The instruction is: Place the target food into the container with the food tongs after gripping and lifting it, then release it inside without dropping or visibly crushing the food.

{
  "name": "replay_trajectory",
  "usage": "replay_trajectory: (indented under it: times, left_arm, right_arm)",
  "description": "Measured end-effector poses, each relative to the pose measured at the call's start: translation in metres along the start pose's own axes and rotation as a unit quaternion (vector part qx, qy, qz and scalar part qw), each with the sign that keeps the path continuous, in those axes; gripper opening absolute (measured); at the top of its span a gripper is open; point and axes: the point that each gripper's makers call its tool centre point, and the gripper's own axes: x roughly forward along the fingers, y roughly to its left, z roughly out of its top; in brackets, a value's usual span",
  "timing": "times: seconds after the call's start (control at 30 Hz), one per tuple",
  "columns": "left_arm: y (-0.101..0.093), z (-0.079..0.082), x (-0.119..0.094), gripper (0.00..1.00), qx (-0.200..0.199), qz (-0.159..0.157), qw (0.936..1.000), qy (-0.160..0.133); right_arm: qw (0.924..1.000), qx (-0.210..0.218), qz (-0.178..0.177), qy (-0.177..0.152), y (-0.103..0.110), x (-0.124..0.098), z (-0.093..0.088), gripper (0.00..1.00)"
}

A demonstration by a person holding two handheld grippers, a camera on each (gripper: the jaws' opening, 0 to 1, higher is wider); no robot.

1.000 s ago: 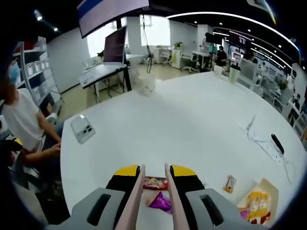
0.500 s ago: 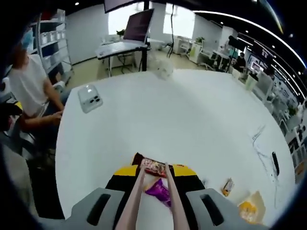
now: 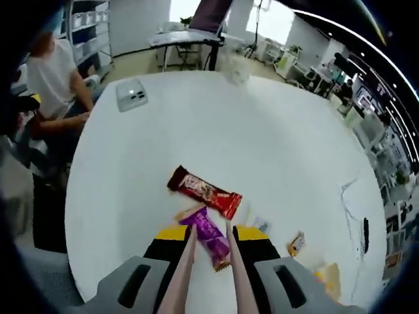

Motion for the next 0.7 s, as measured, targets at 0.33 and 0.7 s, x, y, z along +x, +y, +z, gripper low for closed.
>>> replay_trajectory:
  times: [0.33, 0.7]
  left_arm:
    - [0.003, 0.001, 0.008, 0.63, -0.004, 0.000, 1.0000, 0.009]
    - [0.002, 0.003, 0.006, 0.63, 0.003, 0.001, 0.9999, 0.012]
  right_arm:
    - [0.9984, -0.030, 0.041, 0.023, 0.012, 0.007, -0.006, 0.25]
    - [0.9981, -0.003, 0.058, 0.020, 0.017, 0.008, -0.007, 0.25]
